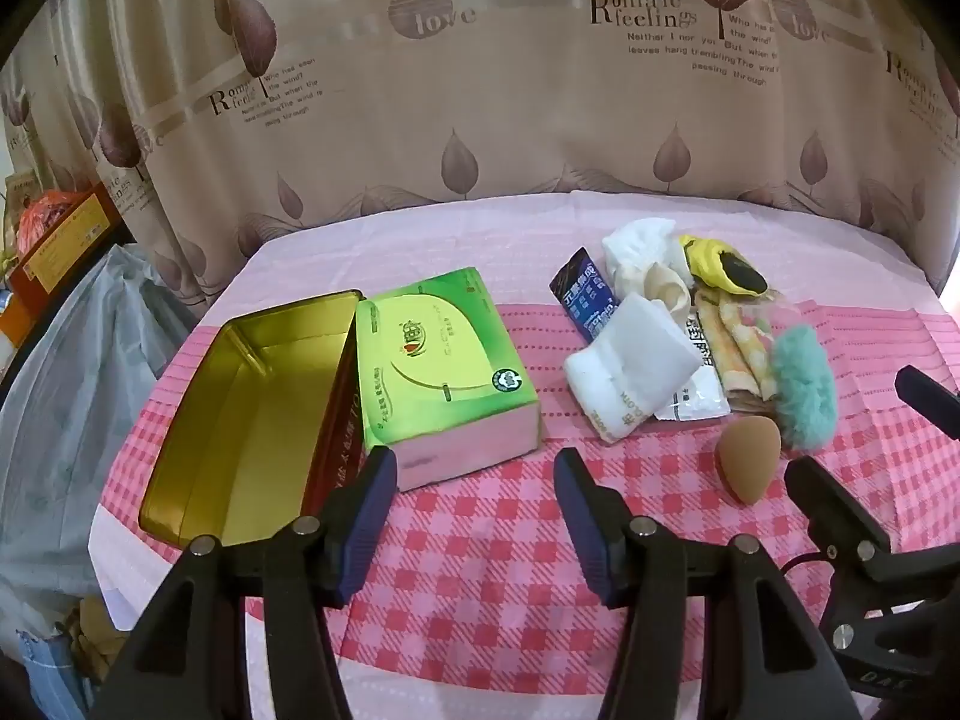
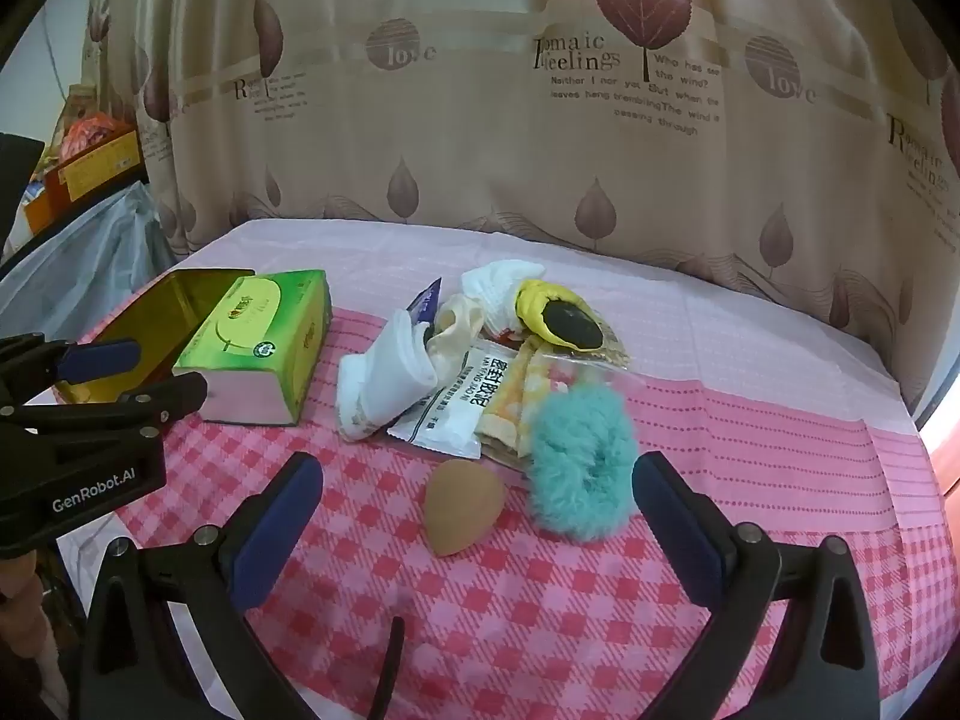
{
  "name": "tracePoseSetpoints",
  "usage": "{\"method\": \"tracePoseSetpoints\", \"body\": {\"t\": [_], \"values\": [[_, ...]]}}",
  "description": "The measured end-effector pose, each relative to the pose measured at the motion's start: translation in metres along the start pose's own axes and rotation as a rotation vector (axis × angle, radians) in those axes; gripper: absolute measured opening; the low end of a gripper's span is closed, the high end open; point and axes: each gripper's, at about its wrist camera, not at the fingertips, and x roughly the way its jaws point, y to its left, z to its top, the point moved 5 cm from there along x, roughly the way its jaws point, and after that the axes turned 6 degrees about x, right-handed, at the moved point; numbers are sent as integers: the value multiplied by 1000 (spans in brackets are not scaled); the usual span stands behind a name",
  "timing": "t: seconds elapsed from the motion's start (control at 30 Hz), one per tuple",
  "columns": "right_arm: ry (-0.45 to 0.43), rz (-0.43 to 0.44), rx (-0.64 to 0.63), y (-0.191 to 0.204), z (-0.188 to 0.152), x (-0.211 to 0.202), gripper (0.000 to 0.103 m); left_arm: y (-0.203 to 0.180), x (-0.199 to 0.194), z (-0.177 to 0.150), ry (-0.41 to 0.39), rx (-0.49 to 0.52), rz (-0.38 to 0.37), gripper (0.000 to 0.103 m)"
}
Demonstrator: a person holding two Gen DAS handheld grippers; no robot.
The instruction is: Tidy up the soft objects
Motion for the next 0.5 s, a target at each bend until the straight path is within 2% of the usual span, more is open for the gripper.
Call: {"method": "tracePoseSetpoints", "body": {"t": [0.5], "values": [[-13,1,3,1,2,-3,102,-4,-2,5,-3,12,5,56]]}}
